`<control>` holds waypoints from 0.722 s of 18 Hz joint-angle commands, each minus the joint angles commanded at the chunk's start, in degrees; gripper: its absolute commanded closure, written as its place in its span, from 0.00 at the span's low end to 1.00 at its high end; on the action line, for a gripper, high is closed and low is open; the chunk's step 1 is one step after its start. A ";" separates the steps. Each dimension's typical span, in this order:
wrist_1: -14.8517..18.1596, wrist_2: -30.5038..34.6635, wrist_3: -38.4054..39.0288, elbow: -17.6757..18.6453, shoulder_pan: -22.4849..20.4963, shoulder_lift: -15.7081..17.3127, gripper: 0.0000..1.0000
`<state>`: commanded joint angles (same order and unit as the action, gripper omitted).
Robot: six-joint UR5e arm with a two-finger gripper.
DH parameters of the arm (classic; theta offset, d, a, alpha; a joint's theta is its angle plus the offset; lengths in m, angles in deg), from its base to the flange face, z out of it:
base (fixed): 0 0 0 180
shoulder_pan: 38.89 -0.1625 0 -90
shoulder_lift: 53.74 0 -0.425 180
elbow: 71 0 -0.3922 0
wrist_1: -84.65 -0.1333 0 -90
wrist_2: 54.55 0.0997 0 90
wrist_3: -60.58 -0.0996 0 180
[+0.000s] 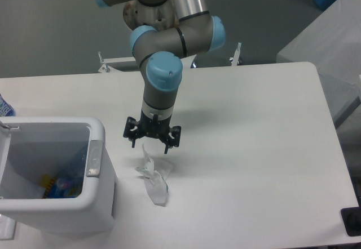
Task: Place the trash in the trash can
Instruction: 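Lower the open gripper onto the crumpled clear plastic bag, then close the gripper on the bag and lift it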
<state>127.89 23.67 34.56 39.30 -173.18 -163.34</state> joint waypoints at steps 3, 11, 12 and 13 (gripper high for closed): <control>0.00 0.09 -0.26 -0.52 0.00 -0.09 0.43; 0.26 2.20 0.35 -3.25 -0.17 -0.88 1.00; 0.35 2.20 0.35 -3.77 -0.52 -0.88 1.00; 0.35 2.20 0.35 -4.47 -0.87 -0.88 1.00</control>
<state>128.24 25.87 34.91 34.82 -174.06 -164.22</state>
